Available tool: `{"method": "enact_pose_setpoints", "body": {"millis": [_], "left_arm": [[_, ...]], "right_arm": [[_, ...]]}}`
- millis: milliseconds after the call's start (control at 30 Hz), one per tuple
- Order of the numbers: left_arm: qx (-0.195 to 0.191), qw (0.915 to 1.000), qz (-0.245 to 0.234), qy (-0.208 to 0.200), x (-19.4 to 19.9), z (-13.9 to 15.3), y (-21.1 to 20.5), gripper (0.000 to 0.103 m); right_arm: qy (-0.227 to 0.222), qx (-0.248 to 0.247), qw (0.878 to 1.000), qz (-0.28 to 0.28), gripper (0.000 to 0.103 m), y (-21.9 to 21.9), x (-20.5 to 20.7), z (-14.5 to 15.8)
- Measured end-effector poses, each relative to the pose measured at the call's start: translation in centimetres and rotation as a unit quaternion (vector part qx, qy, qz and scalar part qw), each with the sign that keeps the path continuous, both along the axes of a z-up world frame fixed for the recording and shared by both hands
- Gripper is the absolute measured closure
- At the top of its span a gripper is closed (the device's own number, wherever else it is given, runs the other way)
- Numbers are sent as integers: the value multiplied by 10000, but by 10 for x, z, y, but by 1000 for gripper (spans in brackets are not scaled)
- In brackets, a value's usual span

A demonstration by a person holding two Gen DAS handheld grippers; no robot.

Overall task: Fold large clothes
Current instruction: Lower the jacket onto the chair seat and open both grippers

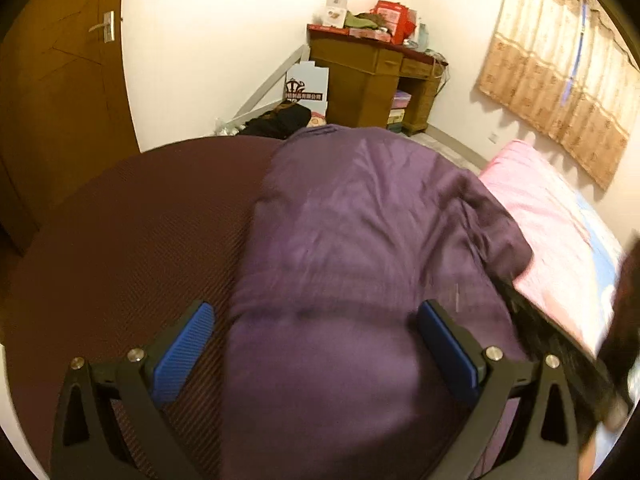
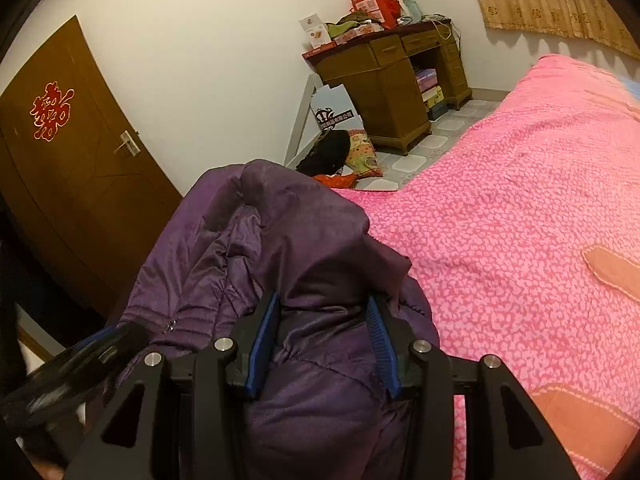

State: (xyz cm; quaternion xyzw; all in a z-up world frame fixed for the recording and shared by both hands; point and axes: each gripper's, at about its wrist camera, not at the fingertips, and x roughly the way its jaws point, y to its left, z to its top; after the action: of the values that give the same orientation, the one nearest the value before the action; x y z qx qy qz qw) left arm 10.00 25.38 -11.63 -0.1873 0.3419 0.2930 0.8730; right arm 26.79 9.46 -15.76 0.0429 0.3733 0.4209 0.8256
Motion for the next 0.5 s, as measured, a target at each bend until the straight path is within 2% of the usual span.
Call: {"method": "enact_pose_setpoints", "body": {"millis": [100,233,267,367,433,500], "left_arm": [[456,9990,12,-40,-24,-1,-15,0],[1147,9933,-45,-107,-20,-17,-27,0],[1130,9935,-79,-122,-17,-18,-22,0],[592,9981,-171,-37,-8,-20,-1,0],[637,9977,-232,3,-4,-19,1,0],[673,9976,-184,-6,-4,-19,-1,0]], "right_arm": [[-21,-21,10000,-27,58,-8,-7,2],[-91,-189,9996,-200,56,-3,-12,4],[-125,-252,9993,-237,56,-4,-15,7],[-79,-283,9991,-309,54,-16,-23,15],[-10,-178,9988,-451,53,-31,-33,23],[-311,-55,9981,-530,53,-46,-58,34]]}}
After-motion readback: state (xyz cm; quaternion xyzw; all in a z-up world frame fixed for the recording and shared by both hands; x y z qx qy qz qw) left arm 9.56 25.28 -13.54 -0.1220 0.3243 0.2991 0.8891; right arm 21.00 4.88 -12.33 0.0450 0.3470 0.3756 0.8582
